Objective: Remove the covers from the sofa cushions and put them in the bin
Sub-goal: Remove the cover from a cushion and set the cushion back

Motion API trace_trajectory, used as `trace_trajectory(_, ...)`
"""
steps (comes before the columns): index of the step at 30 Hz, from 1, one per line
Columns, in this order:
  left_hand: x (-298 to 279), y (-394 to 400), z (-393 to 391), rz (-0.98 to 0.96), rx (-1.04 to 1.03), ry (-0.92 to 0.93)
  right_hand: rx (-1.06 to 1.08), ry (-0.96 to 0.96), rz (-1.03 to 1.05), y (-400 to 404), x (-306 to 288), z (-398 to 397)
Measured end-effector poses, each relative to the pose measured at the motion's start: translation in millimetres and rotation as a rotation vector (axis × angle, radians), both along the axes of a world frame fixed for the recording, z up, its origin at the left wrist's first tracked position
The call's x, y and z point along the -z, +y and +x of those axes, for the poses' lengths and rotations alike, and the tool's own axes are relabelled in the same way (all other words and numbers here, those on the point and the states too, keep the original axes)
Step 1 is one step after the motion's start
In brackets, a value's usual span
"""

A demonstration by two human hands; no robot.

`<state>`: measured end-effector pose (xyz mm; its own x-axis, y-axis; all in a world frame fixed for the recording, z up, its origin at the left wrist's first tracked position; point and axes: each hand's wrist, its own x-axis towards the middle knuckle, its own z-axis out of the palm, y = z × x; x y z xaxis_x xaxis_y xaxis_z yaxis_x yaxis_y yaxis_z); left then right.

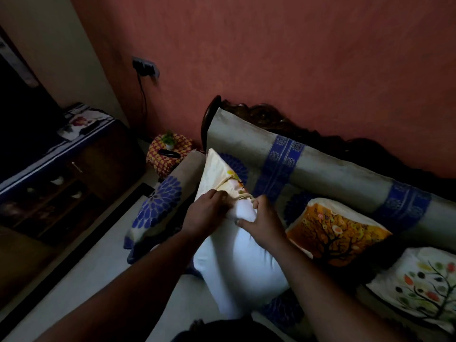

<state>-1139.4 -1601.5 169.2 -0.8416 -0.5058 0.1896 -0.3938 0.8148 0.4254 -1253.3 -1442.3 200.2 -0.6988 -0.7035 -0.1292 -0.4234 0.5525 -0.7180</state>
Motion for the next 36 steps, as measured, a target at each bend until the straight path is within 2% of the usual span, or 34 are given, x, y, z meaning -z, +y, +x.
trace_trajectory(6,-4,0,-15,-0.024,-0.021,0.078,-0.078,0.217,-0.026,-10,-16,1)
trace_trajectory(9,-12,-1,-27,-0.033,-0.026,0.025,-0.097,0.313,-0.020,-12,-27,-4)
trace_trajectory(12,-20,-1,-43,0.020,-0.072,0.042,-0.046,0.319,0.020,-15,-36,-12)
trace_trajectory(15,-29,0,-52,0.205,-0.133,0.104,0.083,0.273,0.213,-8,-39,-25)
trace_trajectory(17,-32,-3,-56,0.275,-0.170,0.098,0.096,0.245,0.420,5,-34,-34)
trace_trajectory(18,-34,-4,-57,0.305,-0.190,0.097,0.096,0.206,0.456,13,-29,-35)
trace_trajectory(20,-40,-4,-59,0.354,-0.217,0.109,0.124,0.193,0.380,21,-22,-28)
trace_trajectory(23,-48,-5,-65,0.330,-0.256,0.081,0.147,0.380,0.155,17,-17,-6)
trace_trajectory(26,-54,-1,-66,0.230,-0.210,0.058,0.023,0.571,0.035,5,-16,16)
trace_trajectory(32,-66,-5,-60,0.015,0.047,0.085,-0.043,0.462,0.070,-14,-36,15)
trace_trajectory(36,-77,-22,-58,0.084,0.142,0.054,-0.086,0.369,0.139,-23,-41,9)
